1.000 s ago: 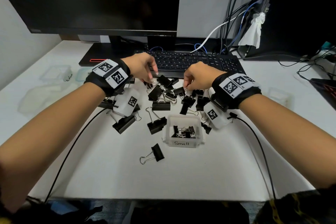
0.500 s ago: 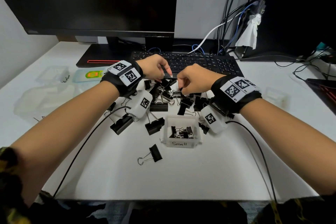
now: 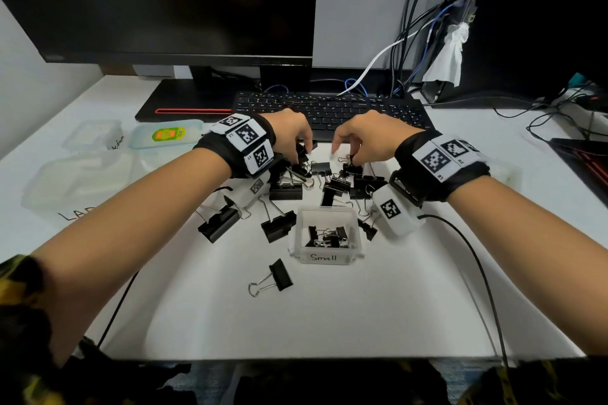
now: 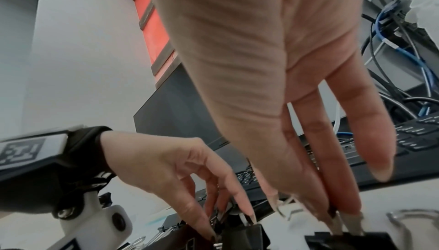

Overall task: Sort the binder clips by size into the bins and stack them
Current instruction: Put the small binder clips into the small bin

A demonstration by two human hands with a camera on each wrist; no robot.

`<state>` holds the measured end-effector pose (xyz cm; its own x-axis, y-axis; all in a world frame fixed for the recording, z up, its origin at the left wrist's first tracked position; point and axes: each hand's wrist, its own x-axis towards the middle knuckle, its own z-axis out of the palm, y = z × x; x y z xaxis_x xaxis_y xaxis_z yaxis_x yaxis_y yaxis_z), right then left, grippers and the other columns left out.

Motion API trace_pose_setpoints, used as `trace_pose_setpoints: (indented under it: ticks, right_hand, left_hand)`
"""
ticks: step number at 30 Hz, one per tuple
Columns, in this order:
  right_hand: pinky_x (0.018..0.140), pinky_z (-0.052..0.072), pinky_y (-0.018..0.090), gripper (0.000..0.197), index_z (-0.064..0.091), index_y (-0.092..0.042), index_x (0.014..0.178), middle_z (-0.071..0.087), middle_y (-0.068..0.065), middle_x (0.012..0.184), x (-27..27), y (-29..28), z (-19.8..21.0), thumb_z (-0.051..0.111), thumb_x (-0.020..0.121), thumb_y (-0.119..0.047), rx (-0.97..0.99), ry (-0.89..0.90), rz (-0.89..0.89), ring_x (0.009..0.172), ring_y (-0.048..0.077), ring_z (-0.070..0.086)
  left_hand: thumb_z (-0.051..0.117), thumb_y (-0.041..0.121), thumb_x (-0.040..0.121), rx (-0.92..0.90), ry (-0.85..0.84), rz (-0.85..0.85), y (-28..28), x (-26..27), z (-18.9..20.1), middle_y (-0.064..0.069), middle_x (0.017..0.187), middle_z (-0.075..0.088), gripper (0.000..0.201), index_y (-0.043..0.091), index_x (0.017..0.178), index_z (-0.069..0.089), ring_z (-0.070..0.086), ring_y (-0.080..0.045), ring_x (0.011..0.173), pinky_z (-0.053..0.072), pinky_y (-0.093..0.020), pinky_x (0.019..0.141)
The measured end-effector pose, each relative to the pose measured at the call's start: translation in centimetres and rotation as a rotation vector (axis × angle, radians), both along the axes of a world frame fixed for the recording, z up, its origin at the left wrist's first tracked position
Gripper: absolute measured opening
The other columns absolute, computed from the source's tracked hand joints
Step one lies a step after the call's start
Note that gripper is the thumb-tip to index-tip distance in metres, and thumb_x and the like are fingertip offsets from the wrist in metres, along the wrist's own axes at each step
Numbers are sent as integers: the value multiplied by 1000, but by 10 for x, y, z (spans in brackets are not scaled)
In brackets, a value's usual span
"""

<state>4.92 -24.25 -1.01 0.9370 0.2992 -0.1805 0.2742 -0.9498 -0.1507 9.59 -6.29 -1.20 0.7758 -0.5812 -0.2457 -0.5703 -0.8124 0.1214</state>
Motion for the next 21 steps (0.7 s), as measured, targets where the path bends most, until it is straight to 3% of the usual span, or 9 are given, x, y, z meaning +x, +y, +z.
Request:
trace_pose_setpoints:
  ticks: [2,6,9,13,16,21]
  right_hand:
    - [84,55,41,43,67,-36,114,51,-15,89,-1,2,2,65,81,-9,-39,12,9,97,20,60]
    - [78,54,35,36,73,-39,102,52,-9,95,-1,6,2,64,81,-11,-69,23,-15,99,23,62]
    - [78,53,35,31,73,-38,99,55,-10,95,-2,5,-1,66,80,-13,-71,22,-31,97,23,62]
    - [75,60,35,27,73,-30,102,69,-1,100,-2,2,-2,75,77,-19,7,144,-52,72,20,69]
    - [65,59,29,28,73,-22,104,69,2,100,-1,2,-4,77,76,-20,39,170,-48,60,18,68]
    - [71,60,36,18,71,-27,83,66,0,95,1,6,-12,82,70,-22,19,64,-53,71,22,70]
  left_hand:
    - [73,16,83,35,-17,13,-3,1,-1,1,94,53,34,18,117,66,48,-15,86,49,-30,80]
    - [72,15,80,71,-59,4,-6,0,-5,-4,103,60,28,18,107,69,56,-20,91,54,-40,87]
    - [69,15,83,77,-69,-18,-8,0,-5,0,99,58,20,22,101,68,57,-21,99,53,-43,87]
    - [65,13,88,15,-55,-46,-8,-1,-6,10,79,50,27,21,113,64,45,-16,84,51,-38,85]
    - [67,13,86,-50,-39,-86,-10,-3,-6,3,83,56,34,18,119,62,48,-16,80,47,-31,77]
    - [75,13,79,3,-74,-112,-16,-1,-9,8,72,50,29,15,108,70,44,-6,67,44,-27,71]
